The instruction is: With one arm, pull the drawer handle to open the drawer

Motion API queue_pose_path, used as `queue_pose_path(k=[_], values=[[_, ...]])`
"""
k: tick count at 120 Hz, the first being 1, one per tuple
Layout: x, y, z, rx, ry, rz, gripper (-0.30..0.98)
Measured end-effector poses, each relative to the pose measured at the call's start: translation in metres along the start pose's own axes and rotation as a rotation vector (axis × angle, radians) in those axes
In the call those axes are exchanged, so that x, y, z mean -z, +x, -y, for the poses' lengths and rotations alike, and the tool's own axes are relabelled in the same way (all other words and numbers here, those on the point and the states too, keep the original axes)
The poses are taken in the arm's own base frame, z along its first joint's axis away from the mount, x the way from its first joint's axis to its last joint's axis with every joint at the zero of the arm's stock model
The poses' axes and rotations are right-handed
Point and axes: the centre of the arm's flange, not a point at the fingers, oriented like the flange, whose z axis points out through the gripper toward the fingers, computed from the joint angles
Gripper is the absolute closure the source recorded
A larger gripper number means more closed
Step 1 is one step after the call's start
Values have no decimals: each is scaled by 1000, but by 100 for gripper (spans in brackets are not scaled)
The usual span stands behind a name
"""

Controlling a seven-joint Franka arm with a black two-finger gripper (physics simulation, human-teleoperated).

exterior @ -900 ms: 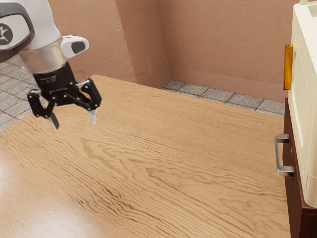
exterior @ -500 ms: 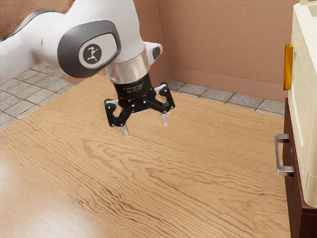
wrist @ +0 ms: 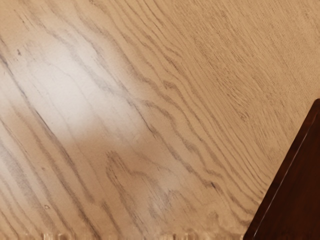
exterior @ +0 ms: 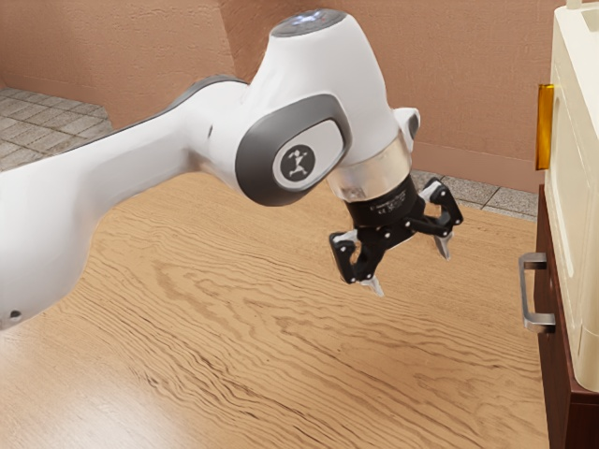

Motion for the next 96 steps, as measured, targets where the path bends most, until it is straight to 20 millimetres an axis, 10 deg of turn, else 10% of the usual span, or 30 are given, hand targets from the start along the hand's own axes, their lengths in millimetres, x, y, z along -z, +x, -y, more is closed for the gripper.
queue_pose_path(k=[39, 96], values=[[-18, -41, -24, 14, -59, 31, 0], [-33, -39, -31, -87, -82, 20, 0]])
